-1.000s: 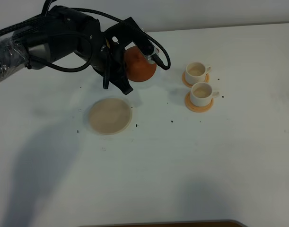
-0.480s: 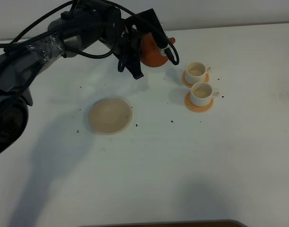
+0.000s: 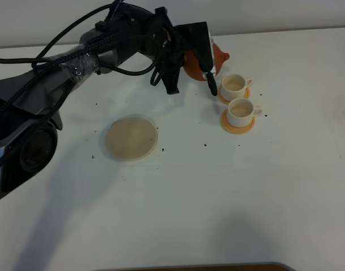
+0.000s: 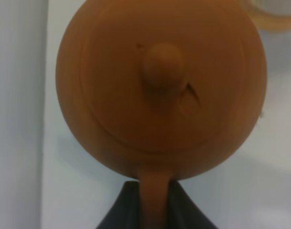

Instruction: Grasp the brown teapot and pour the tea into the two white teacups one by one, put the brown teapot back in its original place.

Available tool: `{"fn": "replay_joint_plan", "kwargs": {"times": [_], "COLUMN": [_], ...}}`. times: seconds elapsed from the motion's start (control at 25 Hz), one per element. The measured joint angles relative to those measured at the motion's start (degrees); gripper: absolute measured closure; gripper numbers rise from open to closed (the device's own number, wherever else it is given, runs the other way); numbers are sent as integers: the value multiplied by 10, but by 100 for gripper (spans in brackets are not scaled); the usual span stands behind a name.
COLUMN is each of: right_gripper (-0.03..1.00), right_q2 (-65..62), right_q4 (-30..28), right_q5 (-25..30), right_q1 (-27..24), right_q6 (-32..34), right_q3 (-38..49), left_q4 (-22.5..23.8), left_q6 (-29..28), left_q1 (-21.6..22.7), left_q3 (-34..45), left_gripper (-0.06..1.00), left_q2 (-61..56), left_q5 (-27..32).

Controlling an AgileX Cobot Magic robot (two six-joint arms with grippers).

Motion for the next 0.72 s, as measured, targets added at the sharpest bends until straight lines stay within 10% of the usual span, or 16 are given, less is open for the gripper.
{"fn": "replay_joint_plan", "kwargs": {"times": [0.72], "right_gripper": [60], "right_q2": [0], "right_q4": [0], "right_q5": [0], "right_q1": [0], "right_q6": [0], "right_q3": [0], "left_q4": [73], "left_q6": [76], "left_q1": [-7], "left_q3": [-1], "left_gripper": [80], "left_q2": [10], "left_q5": [-24]}}
